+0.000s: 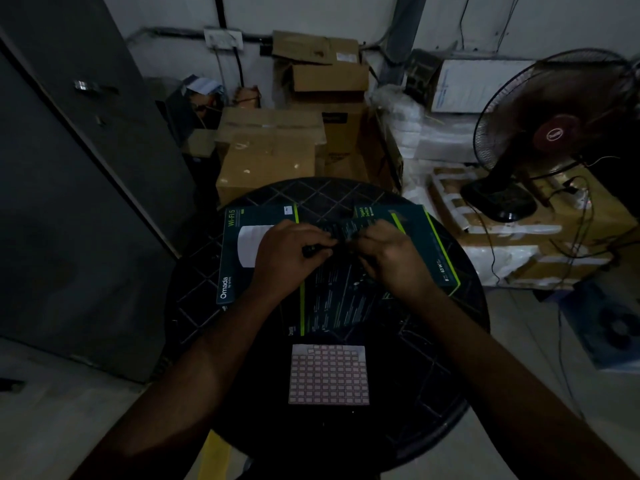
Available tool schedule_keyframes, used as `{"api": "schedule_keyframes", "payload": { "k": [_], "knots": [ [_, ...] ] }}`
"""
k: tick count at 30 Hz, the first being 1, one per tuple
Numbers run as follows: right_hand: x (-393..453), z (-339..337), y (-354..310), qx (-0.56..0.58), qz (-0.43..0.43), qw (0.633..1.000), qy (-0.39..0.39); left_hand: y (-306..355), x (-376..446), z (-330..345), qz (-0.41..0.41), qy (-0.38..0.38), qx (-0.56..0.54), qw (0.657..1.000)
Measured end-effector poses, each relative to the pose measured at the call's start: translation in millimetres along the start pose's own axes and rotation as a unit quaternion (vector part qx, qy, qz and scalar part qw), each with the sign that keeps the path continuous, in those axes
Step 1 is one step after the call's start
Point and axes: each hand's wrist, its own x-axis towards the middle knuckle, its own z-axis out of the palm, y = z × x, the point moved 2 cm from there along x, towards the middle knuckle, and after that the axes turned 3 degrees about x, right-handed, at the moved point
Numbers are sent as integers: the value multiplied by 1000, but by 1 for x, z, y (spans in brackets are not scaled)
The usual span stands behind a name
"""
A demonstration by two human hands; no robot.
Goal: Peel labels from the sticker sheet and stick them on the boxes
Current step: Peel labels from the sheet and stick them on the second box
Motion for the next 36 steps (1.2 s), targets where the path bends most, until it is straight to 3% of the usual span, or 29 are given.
{"api": "schedule_keyframes", "payload": {
  "k": [5,7,15,23,26,29,36],
  "knots": [
    [-8,-1,13,117,149,980,52,1,1,0,9,0,-3,1000],
    [-5,-6,14,169,170,969,67,2,0,-1,15,10,-2,1000],
    [-6,3,6,92,105,988,69,3,-3,1,16,16,14,1000],
    [-3,-19,23,200,161,966,18,7,-7,0,26,12,4,1000],
    [-3,-19,17,173,119,978,-7,8,-9,1,22,14,6,1000],
    [-5,-7,6,119,110,986,33,9,-11,1,18,20,8,1000],
    [-11,-11,8,165,153,972,66,9,-14,0,15,10,0,1000]
  ]
}}
